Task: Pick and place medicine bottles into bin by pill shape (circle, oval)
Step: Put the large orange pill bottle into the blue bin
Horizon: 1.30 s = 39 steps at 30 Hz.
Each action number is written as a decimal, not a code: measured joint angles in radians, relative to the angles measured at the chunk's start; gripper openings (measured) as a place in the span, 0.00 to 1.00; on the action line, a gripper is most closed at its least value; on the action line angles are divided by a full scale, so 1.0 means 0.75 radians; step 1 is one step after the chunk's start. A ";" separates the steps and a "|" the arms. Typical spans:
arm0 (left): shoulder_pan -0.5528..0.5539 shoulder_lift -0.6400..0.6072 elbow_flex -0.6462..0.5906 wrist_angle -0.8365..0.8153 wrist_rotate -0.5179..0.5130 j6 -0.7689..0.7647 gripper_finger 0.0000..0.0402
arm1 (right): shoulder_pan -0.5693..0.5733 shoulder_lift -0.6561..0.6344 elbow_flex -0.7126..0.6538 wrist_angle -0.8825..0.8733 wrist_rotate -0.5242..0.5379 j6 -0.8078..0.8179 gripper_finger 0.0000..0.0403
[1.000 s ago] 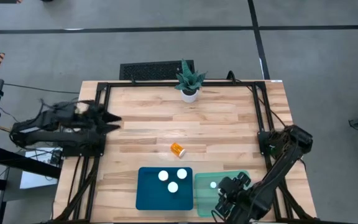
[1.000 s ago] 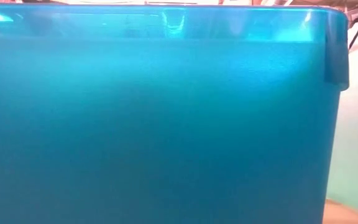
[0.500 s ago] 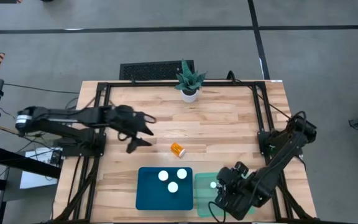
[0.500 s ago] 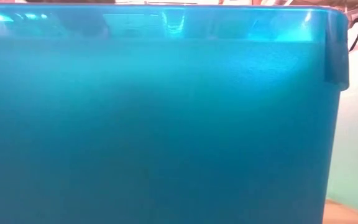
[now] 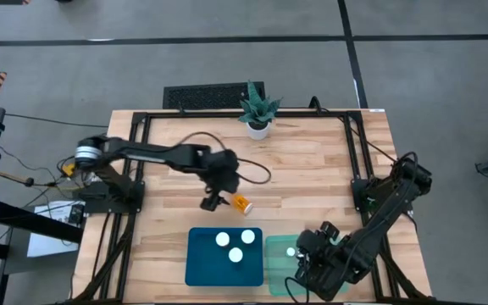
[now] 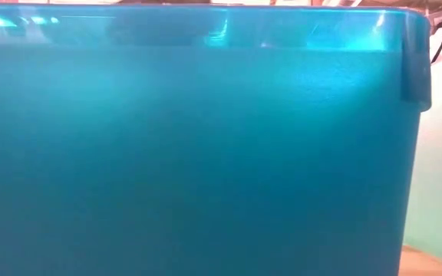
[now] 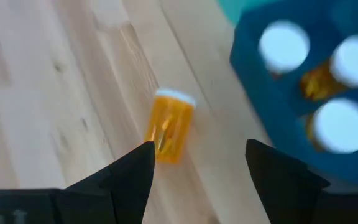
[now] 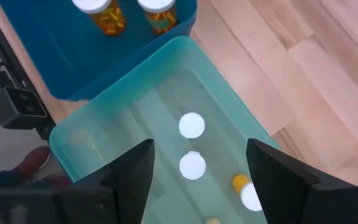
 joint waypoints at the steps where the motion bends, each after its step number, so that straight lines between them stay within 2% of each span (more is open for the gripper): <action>1: 0.000 0.050 0.030 -0.039 0.000 0.037 0.62 | 0.004 0.000 0.000 0.001 -0.001 0.000 0.66; 6: -0.007 0.241 0.146 -0.170 -0.024 0.174 0.69 | 0.019 0.000 0.000 0.000 -0.002 0.001 0.66; 11: -0.030 0.331 0.204 -0.145 -0.140 0.239 0.75 | 0.018 0.000 0.000 0.000 -0.004 0.003 0.66; 25: -0.030 0.486 0.211 -0.079 -0.230 0.332 0.75 | 0.023 0.001 0.000 -0.002 -0.004 0.001 0.66; 28: -0.030 0.498 0.210 -0.076 -0.231 0.332 0.71 | 0.023 0.001 0.000 -0.001 -0.004 0.002 0.66; 39: -0.021 0.525 0.210 -0.074 -0.223 0.337 0.46 | 0.023 0.001 0.000 -0.009 -0.002 0.000 0.66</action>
